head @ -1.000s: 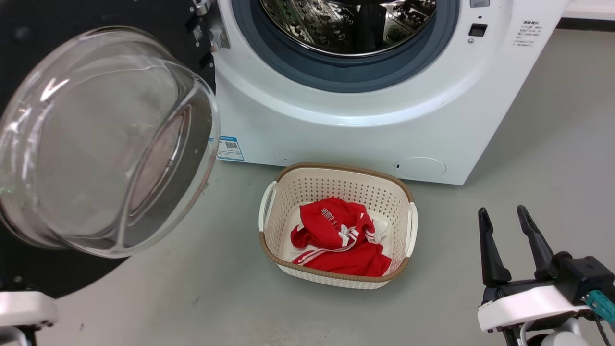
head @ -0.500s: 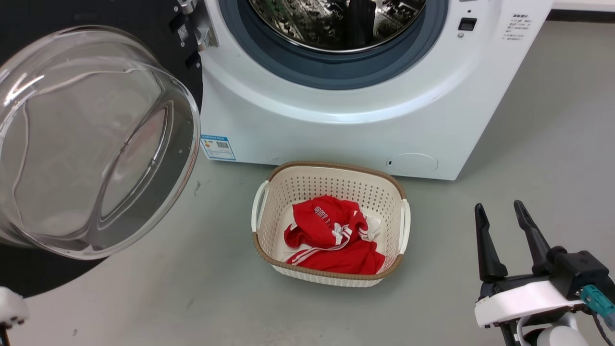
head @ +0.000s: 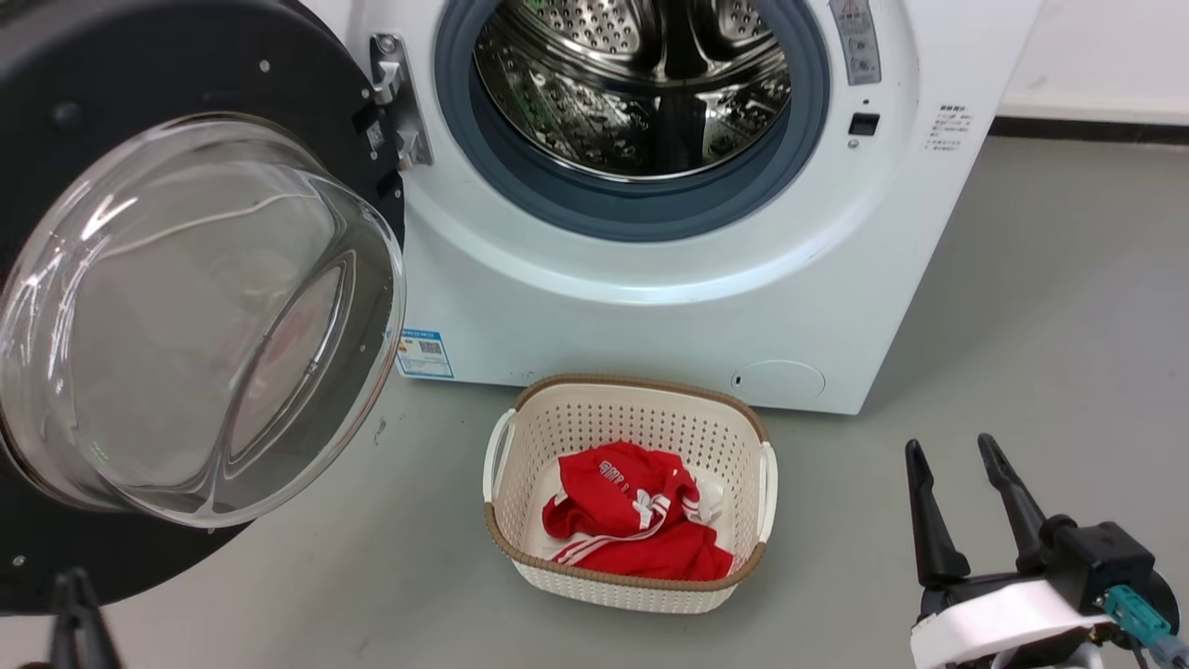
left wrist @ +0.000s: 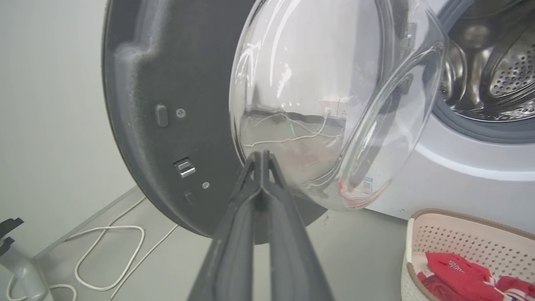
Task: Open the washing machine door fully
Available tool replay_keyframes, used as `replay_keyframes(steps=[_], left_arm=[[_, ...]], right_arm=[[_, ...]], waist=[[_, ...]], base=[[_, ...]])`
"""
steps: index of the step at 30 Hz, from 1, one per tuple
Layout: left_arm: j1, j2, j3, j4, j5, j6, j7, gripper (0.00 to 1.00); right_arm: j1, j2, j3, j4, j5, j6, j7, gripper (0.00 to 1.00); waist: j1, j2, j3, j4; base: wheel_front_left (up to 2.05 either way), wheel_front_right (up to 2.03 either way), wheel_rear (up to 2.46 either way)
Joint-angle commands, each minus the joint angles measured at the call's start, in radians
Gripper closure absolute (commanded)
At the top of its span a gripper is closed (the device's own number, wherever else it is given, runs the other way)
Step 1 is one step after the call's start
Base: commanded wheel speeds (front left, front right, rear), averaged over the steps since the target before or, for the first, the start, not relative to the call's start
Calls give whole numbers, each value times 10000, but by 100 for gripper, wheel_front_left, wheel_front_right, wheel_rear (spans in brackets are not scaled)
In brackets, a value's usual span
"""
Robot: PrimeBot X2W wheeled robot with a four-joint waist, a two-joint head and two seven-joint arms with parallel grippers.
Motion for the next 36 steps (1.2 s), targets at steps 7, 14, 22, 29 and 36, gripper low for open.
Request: replay_keyframes(steps=[7, 14, 22, 29, 36], left_arm=[[655, -476, -1946, -1161, 65, 55, 24, 0], [157, -485, -3179, -1663, 360, 88, 24, 0], [-657, -487, -3697, -1427, 352, -81, 24, 0], [-779, -488, -3690, -1110, 338, -22, 24, 0], [-579, -489, -3741, -1100, 313, 111, 24, 0]], right_arm=[[234, 17, 117, -64, -14, -7, -57, 0], [137, 17, 108, -282, -169, -7, -63, 0], [97, 17, 59, -732, -486, -7, 56, 0], [274, 19, 108, -750, -326, -7, 129, 0], [279, 17, 153, -698, -180, -7, 117, 0]], waist=[[1, 0, -296, -62], [1, 0, -321, -503], [1, 0, -384, -1308], [1, 0, -378, -1712], [1, 0, -375, -1709]], base=[[0, 0, 0], [0, 0, 0], [0, 0, 0], [0, 0, 0], [0, 0, 0]])
